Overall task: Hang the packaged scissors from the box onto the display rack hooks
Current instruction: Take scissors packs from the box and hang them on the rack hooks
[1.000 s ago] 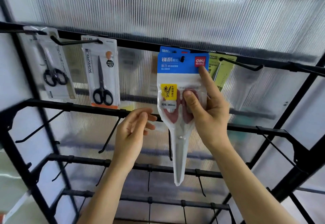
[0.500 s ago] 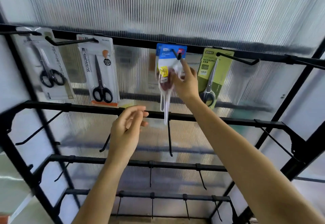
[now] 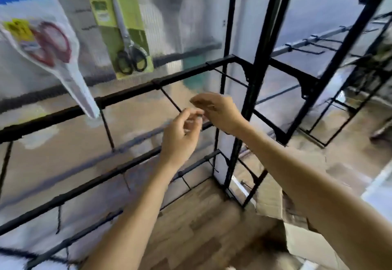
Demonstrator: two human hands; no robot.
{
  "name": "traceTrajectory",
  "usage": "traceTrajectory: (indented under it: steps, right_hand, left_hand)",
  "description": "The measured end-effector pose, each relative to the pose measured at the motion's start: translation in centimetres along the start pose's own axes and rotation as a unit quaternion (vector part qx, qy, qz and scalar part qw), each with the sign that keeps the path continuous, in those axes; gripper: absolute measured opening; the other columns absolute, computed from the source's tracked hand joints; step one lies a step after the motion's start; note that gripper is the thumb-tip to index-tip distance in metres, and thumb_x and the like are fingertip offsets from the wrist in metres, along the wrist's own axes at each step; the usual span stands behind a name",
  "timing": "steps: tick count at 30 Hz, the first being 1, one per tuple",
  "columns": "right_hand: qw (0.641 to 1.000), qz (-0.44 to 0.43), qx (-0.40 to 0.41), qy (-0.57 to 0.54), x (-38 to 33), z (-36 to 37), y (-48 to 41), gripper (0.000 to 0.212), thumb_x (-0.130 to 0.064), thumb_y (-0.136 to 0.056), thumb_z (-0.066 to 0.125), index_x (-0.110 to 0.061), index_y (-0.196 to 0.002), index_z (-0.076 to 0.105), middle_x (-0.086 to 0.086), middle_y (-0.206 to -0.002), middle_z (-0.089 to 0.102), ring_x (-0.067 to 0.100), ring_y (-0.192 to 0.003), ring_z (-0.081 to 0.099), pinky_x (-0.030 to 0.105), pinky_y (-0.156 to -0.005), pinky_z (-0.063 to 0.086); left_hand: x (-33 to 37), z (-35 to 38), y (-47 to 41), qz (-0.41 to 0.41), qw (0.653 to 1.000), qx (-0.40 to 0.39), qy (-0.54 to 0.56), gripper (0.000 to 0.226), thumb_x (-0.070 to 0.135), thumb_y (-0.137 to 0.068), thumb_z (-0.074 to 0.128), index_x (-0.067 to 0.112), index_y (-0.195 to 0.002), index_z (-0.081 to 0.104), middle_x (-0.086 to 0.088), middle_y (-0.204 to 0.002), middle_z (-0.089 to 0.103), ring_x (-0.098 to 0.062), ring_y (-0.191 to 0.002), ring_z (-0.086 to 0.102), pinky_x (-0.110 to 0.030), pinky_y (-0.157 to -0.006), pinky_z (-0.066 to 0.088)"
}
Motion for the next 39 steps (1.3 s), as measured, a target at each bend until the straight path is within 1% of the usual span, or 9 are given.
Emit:
traceTrajectory:
  steps: [3,6,8,11,13,16,23,30,39]
  right_hand:
    - [0.993,0.104,0.036,0.032,6.6,-5.2,4.0,0.026,0.000,-0.086,0.056,-0.002,-0.110,0.065,0.016,-0.107,0.065,0.027,-0.095,0.063,0.014,-0.076,0.045]
    - [0.959,0.269,0.086,0.036,15.0,-10.2,10.3,0.025,-0.003,-0.088,0.054,-0.003,-0.111,0.065,0.015,-0.106,0.066,0.021,-0.090,0.059,0.014,-0.062,0.037]
    - [0.933,0.348,0.083,0.047,20.2,-12.5,15.3,0.024,-0.007,-0.089,0.055,-0.003,-0.111,0.065,0.014,-0.102,0.066,0.017,-0.087,0.053,0.018,-0.067,0.039]
    - [0.897,0.432,0.072,0.065,27.0,-14.8,21.6,0.024,-0.010,-0.089,0.056,-0.007,-0.111,0.065,0.013,-0.114,0.064,0.025,-0.101,0.059,0.031,-0.088,0.047]
    - [0.874,0.478,0.071,0.050,30.7,-15.5,25.2,0.026,-0.010,-0.089,0.055,-0.007,-0.113,0.063,0.013,-0.116,0.063,0.028,-0.105,0.059,0.034,-0.088,0.048]
    - [0.854,0.516,0.056,0.038,35.5,-15.4,29.3,0.025,-0.013,-0.089,0.055,-0.013,-0.113,0.064,0.011,-0.115,0.064,0.026,-0.108,0.059,0.031,-0.092,0.046]
    - [0.813,0.581,-0.011,0.041,45.1,-13.6,33.0,0.031,-0.012,-0.091,0.050,-0.007,-0.119,0.061,0.010,-0.126,0.060,0.022,-0.120,0.051,0.023,-0.096,0.033]
    - [0.788,0.615,-0.009,-0.011,54.6,-10.0,32.9,0.030,-0.012,-0.089,0.050,-0.008,-0.117,0.062,0.010,-0.124,0.062,0.023,-0.118,0.053,0.024,-0.097,0.035]
    - [0.744,0.666,-0.031,-0.053,69.1,-2.0,36.9,0.026,-0.014,-0.091,0.050,-0.009,-0.114,0.062,0.008,-0.121,0.062,0.022,-0.115,0.053,0.023,-0.091,0.038]
  left_hand:
    - [0.8,7.6,-0.8,0.027,0.998,-0.063,0.010,0.014,0.019,-0.091,0.049,0.023,-0.095,0.062,0.019,-0.084,0.061,0.010,-0.074,0.058,-0.003,-0.064,0.041]
    - [-0.2,15.7,-0.2,0.001,0.988,-0.153,-0.031,0.017,0.023,-0.091,0.049,0.019,-0.098,0.064,0.007,-0.087,0.066,-0.003,-0.075,0.061,-0.015,-0.068,0.046]
    - [-1.5,21.4,0.9,-0.035,0.965,-0.246,-0.082,0.018,0.023,-0.093,0.049,0.018,-0.105,0.062,0.001,-0.097,0.067,-0.013,-0.084,0.060,-0.020,-0.071,0.043]
    - [-3.1,29.8,2.4,-0.051,0.921,-0.366,-0.125,0.022,0.024,-0.094,0.048,0.019,-0.113,0.059,0.000,-0.109,0.065,-0.016,-0.094,0.060,-0.021,-0.076,0.041]
    - [-4.2,34.7,3.2,-0.065,0.892,-0.423,-0.145,0.025,0.024,-0.093,0.047,0.018,-0.115,0.058,-0.001,-0.111,0.064,-0.019,-0.100,0.060,-0.022,-0.078,0.040]
    - [-6.1,41.2,4.0,-0.066,0.848,-0.495,-0.178,0.028,0.020,-0.092,0.047,0.016,-0.117,0.057,-0.006,-0.114,0.063,-0.022,-0.105,0.057,-0.022,-0.079,0.038]
    - [-12.2,52.2,4.5,-0.071,0.781,-0.571,-0.242,0.029,0.018,-0.090,0.047,0.009,-0.116,0.056,-0.011,-0.116,0.063,-0.028,-0.110,0.055,-0.028,-0.087,0.041]
    - [-20.0,62.2,5.1,-0.033,0.698,-0.648,-0.303,0.035,0.021,-0.089,0.047,0.012,-0.123,0.051,-0.012,-0.122,0.058,-0.030,-0.112,0.053,-0.034,-0.090,0.043]
    - [-32.9,72.3,10.0,0.011,0.620,-0.687,-0.379,0.034,0.022,-0.090,0.049,0.013,-0.123,0.047,-0.009,-0.122,0.053,-0.029,-0.114,0.047,-0.037,-0.087,0.043]
Point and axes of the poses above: each hand's wrist, its own y-axis away from the middle knuckle, its own z-axis out of the palm, x = y × z, the point moved 4 cm from there along -y, towards the middle knuckle
